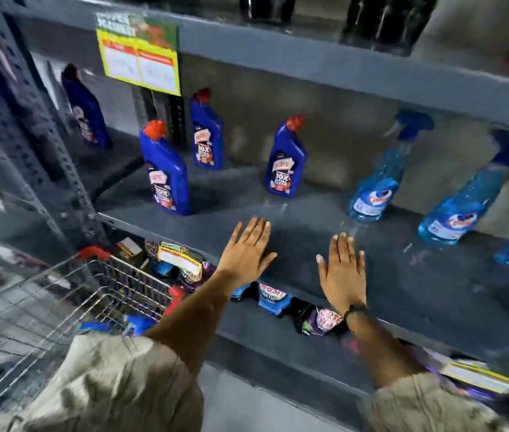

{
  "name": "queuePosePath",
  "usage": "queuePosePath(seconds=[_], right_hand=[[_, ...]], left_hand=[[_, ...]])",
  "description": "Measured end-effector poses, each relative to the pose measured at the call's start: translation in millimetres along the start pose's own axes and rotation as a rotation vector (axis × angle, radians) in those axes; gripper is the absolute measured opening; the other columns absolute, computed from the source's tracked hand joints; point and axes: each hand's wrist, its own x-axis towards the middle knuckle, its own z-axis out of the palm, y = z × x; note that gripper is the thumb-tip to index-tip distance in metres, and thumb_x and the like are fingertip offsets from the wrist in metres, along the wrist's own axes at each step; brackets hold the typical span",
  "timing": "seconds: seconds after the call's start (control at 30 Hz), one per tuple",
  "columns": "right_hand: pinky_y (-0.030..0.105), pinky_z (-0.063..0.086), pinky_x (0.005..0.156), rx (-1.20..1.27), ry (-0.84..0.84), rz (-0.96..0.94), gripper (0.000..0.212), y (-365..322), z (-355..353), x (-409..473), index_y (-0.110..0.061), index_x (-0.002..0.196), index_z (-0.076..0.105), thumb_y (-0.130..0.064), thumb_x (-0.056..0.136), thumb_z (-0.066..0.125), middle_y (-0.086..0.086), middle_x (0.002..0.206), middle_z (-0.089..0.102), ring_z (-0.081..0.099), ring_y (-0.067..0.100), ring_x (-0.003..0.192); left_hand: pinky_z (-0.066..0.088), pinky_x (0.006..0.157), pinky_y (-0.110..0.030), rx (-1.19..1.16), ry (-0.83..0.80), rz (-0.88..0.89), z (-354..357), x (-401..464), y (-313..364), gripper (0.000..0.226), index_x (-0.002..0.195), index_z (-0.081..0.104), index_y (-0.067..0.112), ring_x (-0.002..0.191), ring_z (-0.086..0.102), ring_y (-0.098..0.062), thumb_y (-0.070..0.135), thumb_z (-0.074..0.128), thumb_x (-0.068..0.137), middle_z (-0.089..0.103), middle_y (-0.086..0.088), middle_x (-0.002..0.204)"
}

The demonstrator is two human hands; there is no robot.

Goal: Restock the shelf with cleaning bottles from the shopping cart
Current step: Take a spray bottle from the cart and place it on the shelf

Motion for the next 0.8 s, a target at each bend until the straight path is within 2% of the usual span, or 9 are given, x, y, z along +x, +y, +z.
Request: queuePosePath(seconds=[0.07,0.13,0.2,0.3,0.4,0.57,0.7,0.8], right_hand=[[0.048,0.009,0.119,-0.005,-0.136,0.057,0.06,8,6,1,-0.007,0.144,0.019,-0.04,0.094,0.028,0.012,0.156,0.018,0.013,0.025,0.145],[0.045,0.006,0.119,-0.001,-0.191,0.081,0.059,14,11,1,-0.011,0.145,0.017,-0.041,0.095,0.026,0.008,0.158,0.014,0.009,0.02,0.146],[0.046,0.006,0.119,0.003,-0.185,0.082,0.058,14,16,0,-0.014,0.144,0.019,-0.042,0.094,0.026,0.007,0.157,0.016,0.01,0.018,0.146],[0.046,0.007,0.118,-0.008,-0.157,0.08,0.058,15,18,1,-0.014,0.144,0.021,-0.042,0.094,0.027,0.006,0.157,0.018,0.013,0.018,0.145],[0.047,0.01,0.118,-0.007,-0.125,0.07,0.057,16,20,0,-0.014,0.143,0.024,-0.042,0.093,0.03,0.005,0.156,0.02,0.015,0.019,0.145],[0.05,0.015,0.116,0.006,-0.077,0.063,0.058,15,22,-2,-0.012,0.14,0.032,-0.043,0.091,0.027,0.009,0.153,0.029,0.024,0.023,0.143],[0.048,0.012,0.118,0.006,-0.119,0.076,0.057,15,20,-1,-0.014,0.142,0.027,-0.043,0.093,0.027,0.007,0.155,0.023,0.017,0.021,0.145],[0.048,0.011,0.118,0.012,-0.118,0.072,0.066,10,20,-1,-0.015,0.142,0.027,-0.049,0.087,0.016,0.008,0.155,0.024,0.018,0.021,0.144]], left_hand=[[0.004,0.119,-0.046,-0.013,-0.075,-0.012,10,6,-1,0.078,0.144,0.011,0.009,0.146,0.007,-0.023,0.054,0.007,0.081,0.018,-0.01,0.156],[0.004,0.119,-0.047,-0.003,-0.091,-0.033,18,7,-6,0.077,0.144,0.013,0.012,0.146,0.008,-0.021,0.055,0.008,0.081,0.017,-0.008,0.157],[0.005,0.119,-0.048,-0.004,-0.092,-0.017,19,7,-4,0.076,0.144,0.015,0.015,0.146,0.009,-0.02,0.055,0.006,0.08,0.017,-0.007,0.157],[0.005,0.121,-0.048,-0.016,-0.121,-0.018,13,6,-3,0.063,0.144,0.013,0.017,0.146,0.007,-0.019,0.049,0.022,0.091,0.013,-0.006,0.158],[0.004,0.121,-0.048,-0.015,-0.151,-0.025,8,5,-1,0.062,0.145,0.013,0.017,0.146,0.006,-0.02,0.046,0.026,0.092,0.012,-0.006,0.158],[0.004,0.12,-0.048,-0.001,-0.167,-0.025,8,4,-2,0.061,0.145,0.012,0.017,0.146,0.007,-0.02,0.046,0.026,0.092,0.013,-0.006,0.158],[0.005,0.121,-0.047,0.016,-0.165,-0.027,11,5,-4,0.061,0.145,0.013,0.018,0.146,0.007,-0.019,0.047,0.024,0.092,0.013,-0.005,0.158],[0.008,0.12,-0.047,0.041,-0.123,-0.016,15,3,-11,0.069,0.144,0.016,0.019,0.145,0.012,-0.018,0.053,0.011,0.085,0.017,-0.004,0.157]])
